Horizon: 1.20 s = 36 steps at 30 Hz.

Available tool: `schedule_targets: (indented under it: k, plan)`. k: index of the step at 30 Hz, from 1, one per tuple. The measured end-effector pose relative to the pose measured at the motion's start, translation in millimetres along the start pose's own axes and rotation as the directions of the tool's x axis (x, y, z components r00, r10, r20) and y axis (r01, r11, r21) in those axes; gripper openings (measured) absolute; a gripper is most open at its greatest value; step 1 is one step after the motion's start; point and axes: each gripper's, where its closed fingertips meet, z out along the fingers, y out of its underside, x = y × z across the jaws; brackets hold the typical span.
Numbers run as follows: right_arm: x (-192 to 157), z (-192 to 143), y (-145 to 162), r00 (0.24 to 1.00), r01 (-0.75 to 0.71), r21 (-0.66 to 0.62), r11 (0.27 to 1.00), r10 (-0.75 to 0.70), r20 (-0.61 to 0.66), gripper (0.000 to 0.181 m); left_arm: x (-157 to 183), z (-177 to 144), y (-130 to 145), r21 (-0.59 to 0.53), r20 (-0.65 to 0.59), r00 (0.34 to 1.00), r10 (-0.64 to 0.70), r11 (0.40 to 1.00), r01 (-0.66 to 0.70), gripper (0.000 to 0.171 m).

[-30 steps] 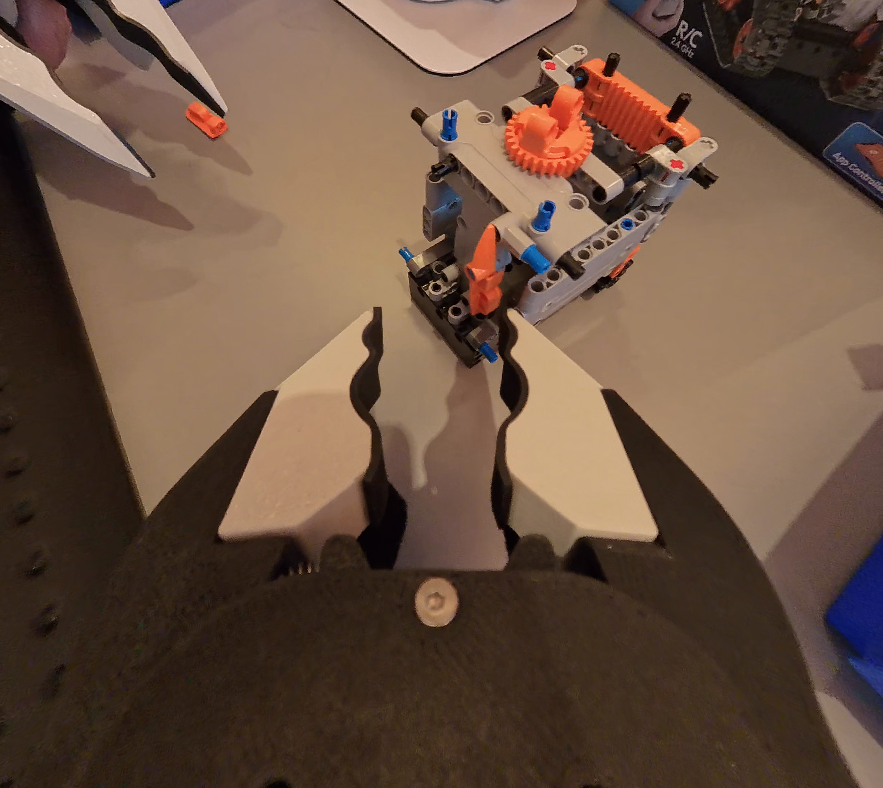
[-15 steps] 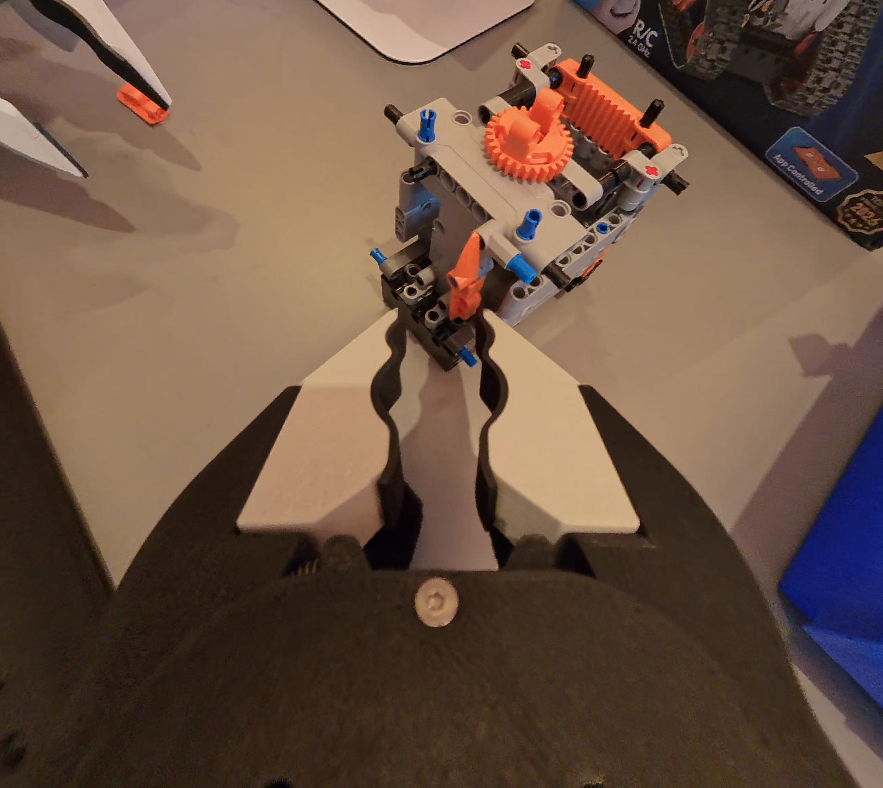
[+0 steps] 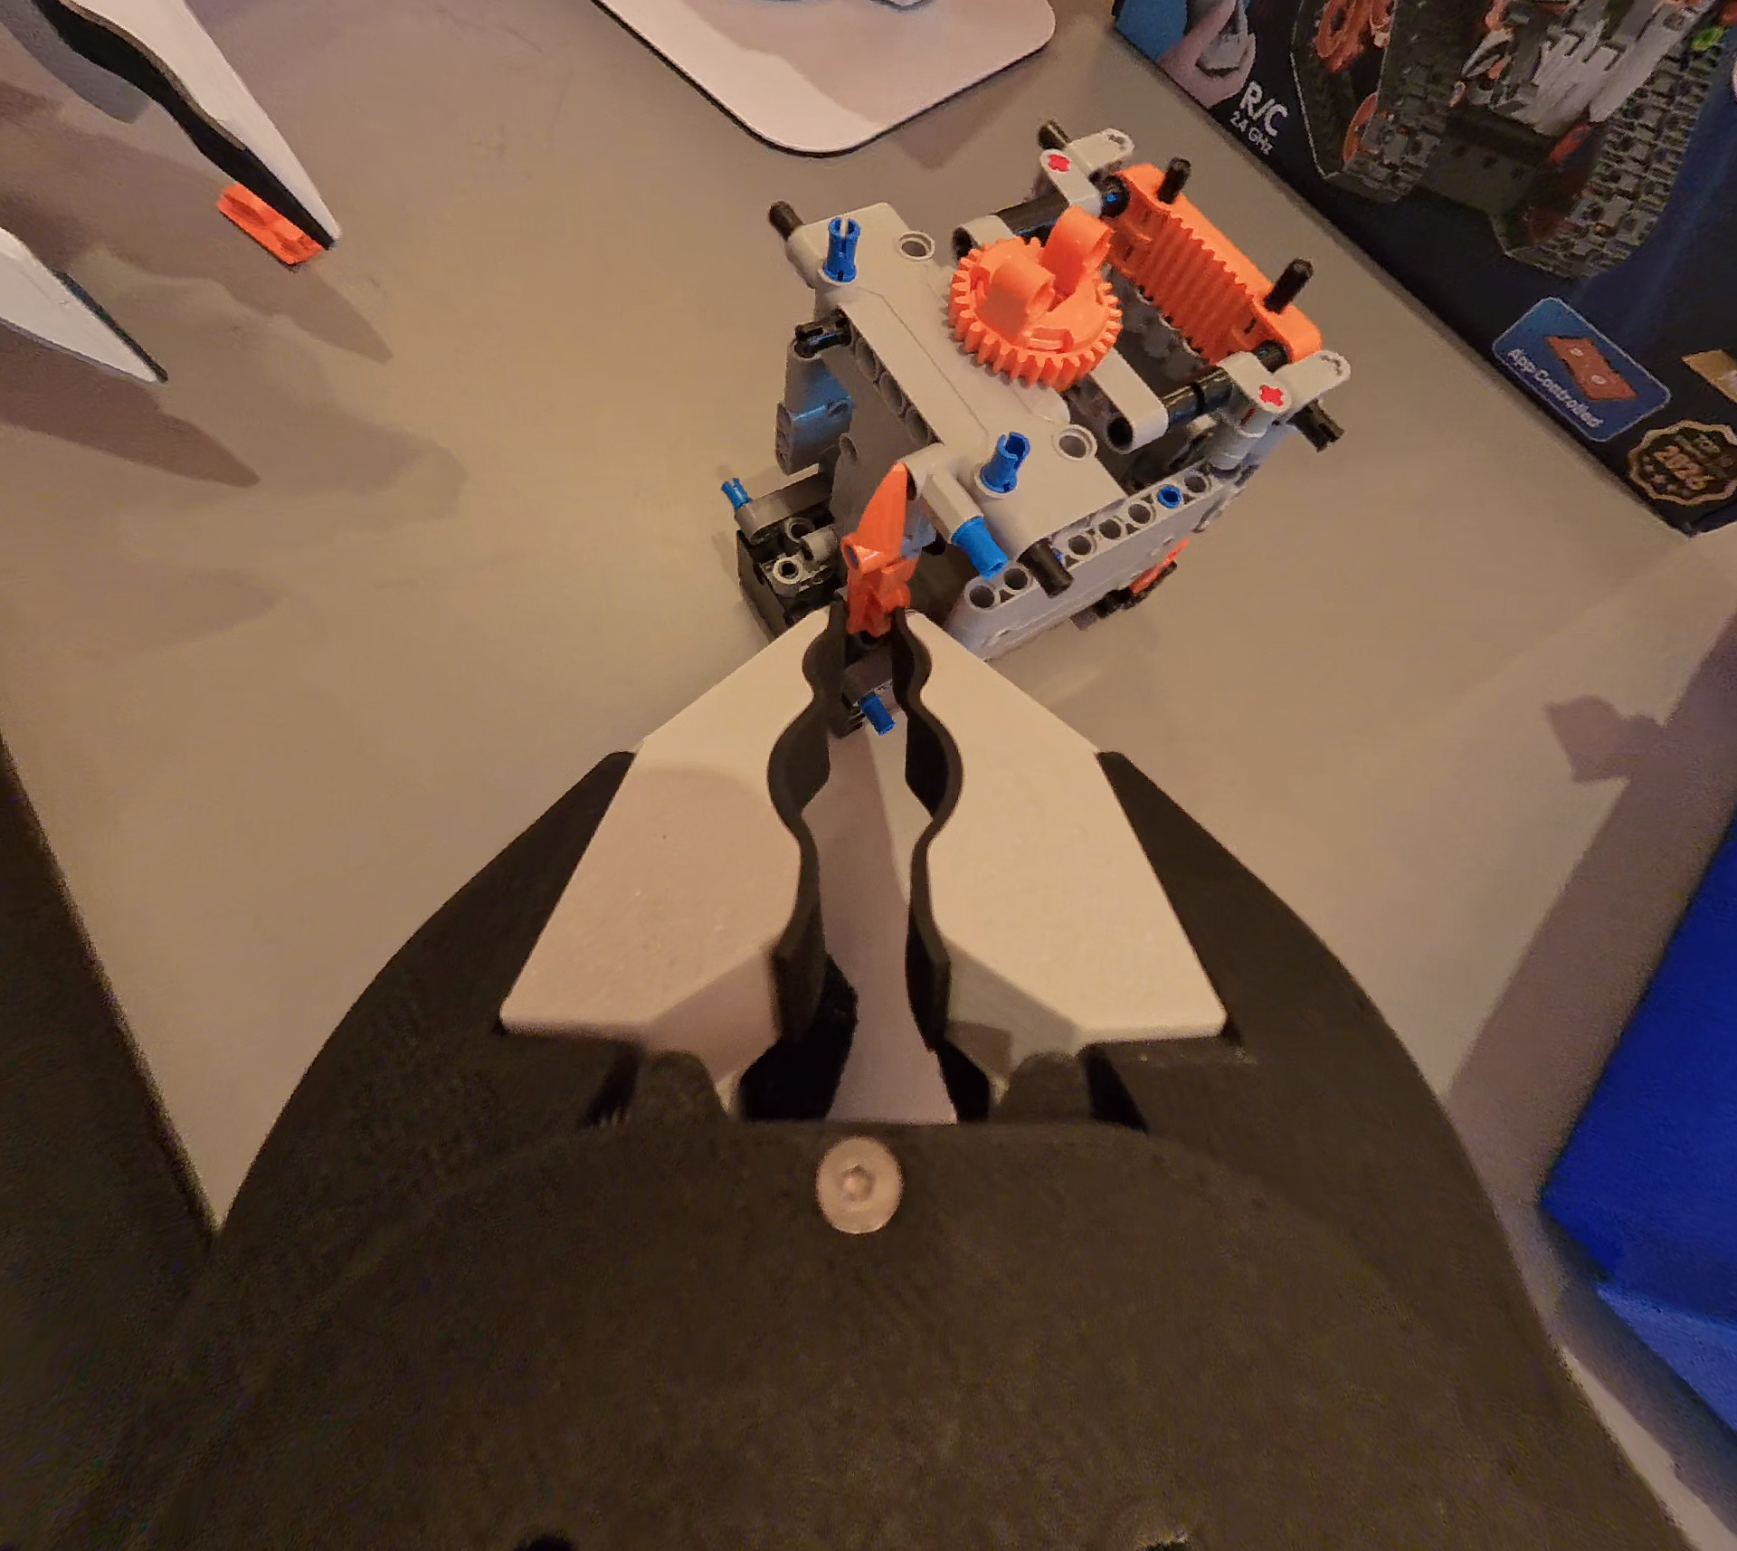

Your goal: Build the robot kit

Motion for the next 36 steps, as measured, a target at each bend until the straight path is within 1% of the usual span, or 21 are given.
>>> schedule_targets:
  k: [2,9,17,26,30,36]
  plan:
    - [-4.3,0.1,-2.3,1.0,0.013,0.013,1.0,-0.013,0.019,0.005,0.2,0.4,0.5,-0.003,-0.002,1.0,0.0,1.0,0.0,0.046]
    - [-8.1,-3.9,-2.1,0.998,0.006,0.027,1.0,-0.007,0.058,0.013,-0.3,0.8,1.4,-0.006,-0.002,1.0,-0.003,1.0,0.003,0.046]
    - [-6.9,-4.8,-1.3,0.999,0.006,0.026,1.0,-0.007,0.054,0.015,-0.1,1.0,1.6,-0.007,-0.002,1.0,-0.002,1.0,0.002,0.046]
    - [-5.6,-2.9,-4.6,1.0,0.019,0.029,0.999,-0.02,0.018,0.018,2.6,2.5,0.1,-0.004,-0.013,1.0,0.001,1.0,-0.001,0.046]
    - [-3.2,-2.4,-4.3,0.999,0.041,0.021,0.999,-0.041,-0.018,0.015,4.2,2.7,-1.6,0.003,-0.018,1.0,0.001,1.0,-0.001,0.046]
    - [-3.3,-5.7,-2.7,0.999,0.044,0.039,0.998,-0.044,-0.002,0.015,4.5,2.6,-7.4,0.025,-0.013,1.0,0.002,1.0,-0.002,0.046]
